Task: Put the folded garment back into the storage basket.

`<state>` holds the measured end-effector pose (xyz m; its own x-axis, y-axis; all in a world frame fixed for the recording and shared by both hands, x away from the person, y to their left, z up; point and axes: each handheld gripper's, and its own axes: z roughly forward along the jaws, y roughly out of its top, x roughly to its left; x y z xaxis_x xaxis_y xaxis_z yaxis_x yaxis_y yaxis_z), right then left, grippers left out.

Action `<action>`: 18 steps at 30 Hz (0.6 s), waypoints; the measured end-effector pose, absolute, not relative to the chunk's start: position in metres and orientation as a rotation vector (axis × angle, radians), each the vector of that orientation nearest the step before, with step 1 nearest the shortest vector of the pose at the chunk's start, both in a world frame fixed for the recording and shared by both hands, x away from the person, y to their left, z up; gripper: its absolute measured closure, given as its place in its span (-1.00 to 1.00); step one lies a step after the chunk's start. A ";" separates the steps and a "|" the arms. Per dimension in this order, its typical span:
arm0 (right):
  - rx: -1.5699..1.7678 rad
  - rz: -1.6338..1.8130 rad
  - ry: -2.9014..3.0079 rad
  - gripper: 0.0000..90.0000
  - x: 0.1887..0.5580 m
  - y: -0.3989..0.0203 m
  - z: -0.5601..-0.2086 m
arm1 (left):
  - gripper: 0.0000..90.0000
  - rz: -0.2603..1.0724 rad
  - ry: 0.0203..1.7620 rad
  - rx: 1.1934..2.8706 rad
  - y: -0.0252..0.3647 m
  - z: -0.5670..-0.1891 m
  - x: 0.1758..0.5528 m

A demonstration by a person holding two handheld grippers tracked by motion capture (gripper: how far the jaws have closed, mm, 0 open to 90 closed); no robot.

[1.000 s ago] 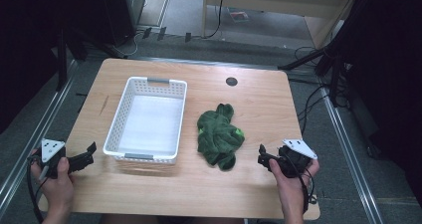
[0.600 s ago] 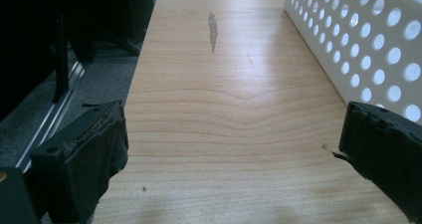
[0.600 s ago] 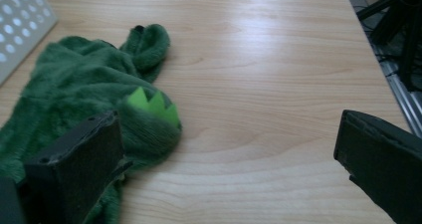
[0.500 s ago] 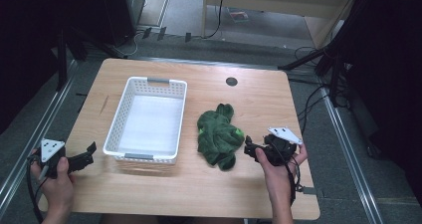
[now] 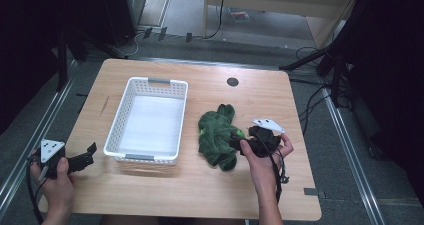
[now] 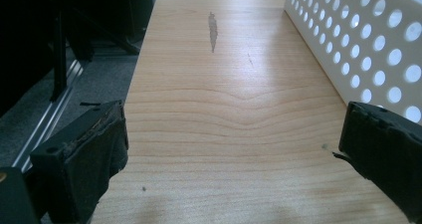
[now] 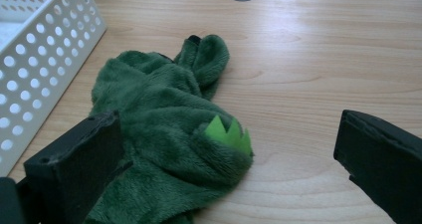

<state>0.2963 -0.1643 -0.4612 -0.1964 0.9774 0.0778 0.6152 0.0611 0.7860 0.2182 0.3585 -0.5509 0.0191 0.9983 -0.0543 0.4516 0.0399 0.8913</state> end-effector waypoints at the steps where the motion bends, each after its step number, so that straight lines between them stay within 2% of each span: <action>1: 1.581 0.981 1.864 -1.00 0.297 -0.162 -0.462 | -1.00 0.890 1.541 1.519 0.359 -0.551 0.218; 18: 1.569 0.969 1.923 -1.00 0.304 -0.128 -0.468 | -1.00 0.882 1.545 1.517 0.359 -0.551 0.218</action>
<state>0.3040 -0.1275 -0.4676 -0.2330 0.9697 0.0729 0.6356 0.0951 0.7662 0.2181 0.3594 -0.5507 0.0188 0.9980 -0.0610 0.4547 0.0458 0.8895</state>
